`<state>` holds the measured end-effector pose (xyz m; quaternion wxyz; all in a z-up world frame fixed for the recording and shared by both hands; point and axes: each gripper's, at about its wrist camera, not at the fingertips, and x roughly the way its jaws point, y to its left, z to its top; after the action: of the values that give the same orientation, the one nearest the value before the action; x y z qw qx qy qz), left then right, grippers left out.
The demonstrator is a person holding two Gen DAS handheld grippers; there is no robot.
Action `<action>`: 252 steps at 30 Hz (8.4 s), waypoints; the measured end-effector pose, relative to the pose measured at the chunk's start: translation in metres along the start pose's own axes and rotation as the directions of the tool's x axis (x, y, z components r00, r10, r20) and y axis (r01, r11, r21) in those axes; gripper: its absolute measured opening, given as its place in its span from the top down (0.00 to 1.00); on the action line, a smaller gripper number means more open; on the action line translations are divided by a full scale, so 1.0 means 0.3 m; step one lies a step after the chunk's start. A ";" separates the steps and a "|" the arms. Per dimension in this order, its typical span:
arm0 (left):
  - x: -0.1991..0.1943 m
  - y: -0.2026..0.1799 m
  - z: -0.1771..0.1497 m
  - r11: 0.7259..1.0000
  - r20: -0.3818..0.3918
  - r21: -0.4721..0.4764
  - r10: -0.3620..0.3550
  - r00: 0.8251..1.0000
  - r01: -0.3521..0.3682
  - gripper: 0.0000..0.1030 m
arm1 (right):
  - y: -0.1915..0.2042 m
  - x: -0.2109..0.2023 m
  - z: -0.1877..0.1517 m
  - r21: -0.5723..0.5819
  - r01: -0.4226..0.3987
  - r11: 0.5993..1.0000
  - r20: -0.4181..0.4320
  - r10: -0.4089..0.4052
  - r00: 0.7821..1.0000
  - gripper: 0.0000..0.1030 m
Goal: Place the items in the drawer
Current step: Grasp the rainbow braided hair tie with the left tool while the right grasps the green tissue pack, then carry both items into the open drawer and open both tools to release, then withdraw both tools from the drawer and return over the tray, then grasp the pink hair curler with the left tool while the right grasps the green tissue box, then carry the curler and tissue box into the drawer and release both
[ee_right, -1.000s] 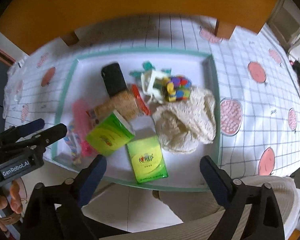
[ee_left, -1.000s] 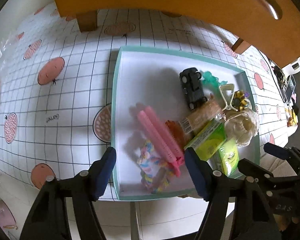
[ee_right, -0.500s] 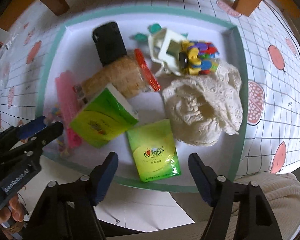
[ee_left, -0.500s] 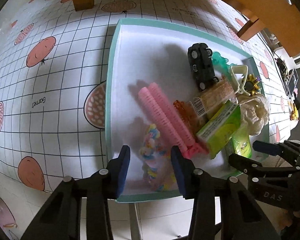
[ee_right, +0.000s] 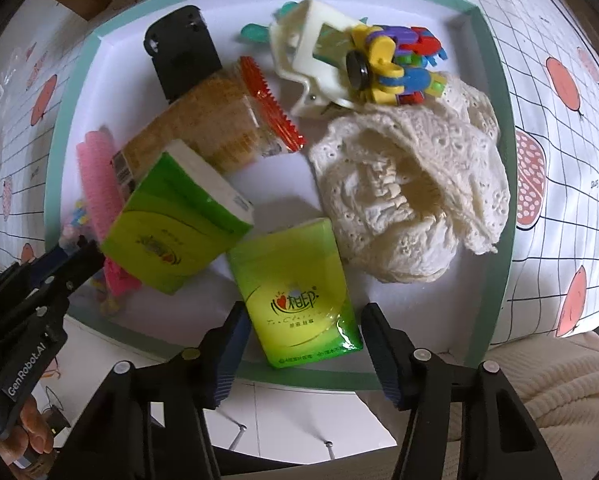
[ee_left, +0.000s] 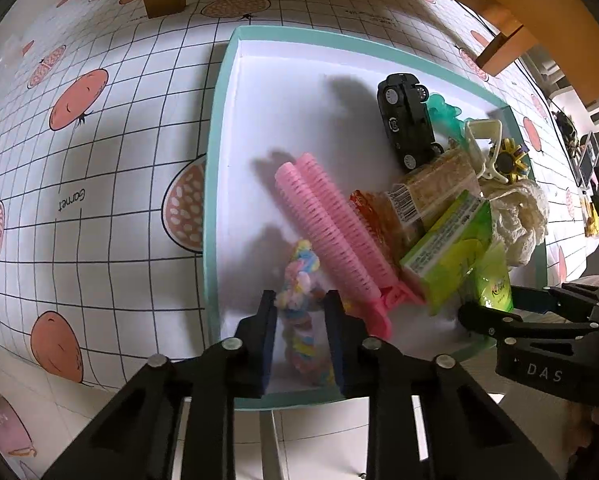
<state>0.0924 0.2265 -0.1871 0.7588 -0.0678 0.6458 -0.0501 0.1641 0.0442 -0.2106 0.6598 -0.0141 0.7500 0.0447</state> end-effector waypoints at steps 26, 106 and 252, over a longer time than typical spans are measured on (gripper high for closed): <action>-0.107 0.043 0.041 0.995 0.008 -0.096 -0.030 1.000 0.031 0.93 | -0.130 -0.151 -0.067 0.107 -0.155 0.982 0.152 0.138 0.979 0.50; -0.890 -0.032 0.570 0.997 0.599 -0.059 -0.009 0.801 0.055 0.00 | -0.059 -1.166 0.241 -0.010 -0.024 1.000 0.664 0.024 0.747 0.00; -1.095 -0.157 0.492 0.972 0.635 0.170 -0.234 0.736 0.163 0.73 | -0.082 -1.155 0.166 -0.075 -0.005 0.997 0.717 0.057 0.695 0.34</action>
<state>0.1859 0.2396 0.1637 0.9284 -0.1105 0.3273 -0.1372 0.2599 0.0108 0.1252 0.8984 -0.0050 0.4312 0.0829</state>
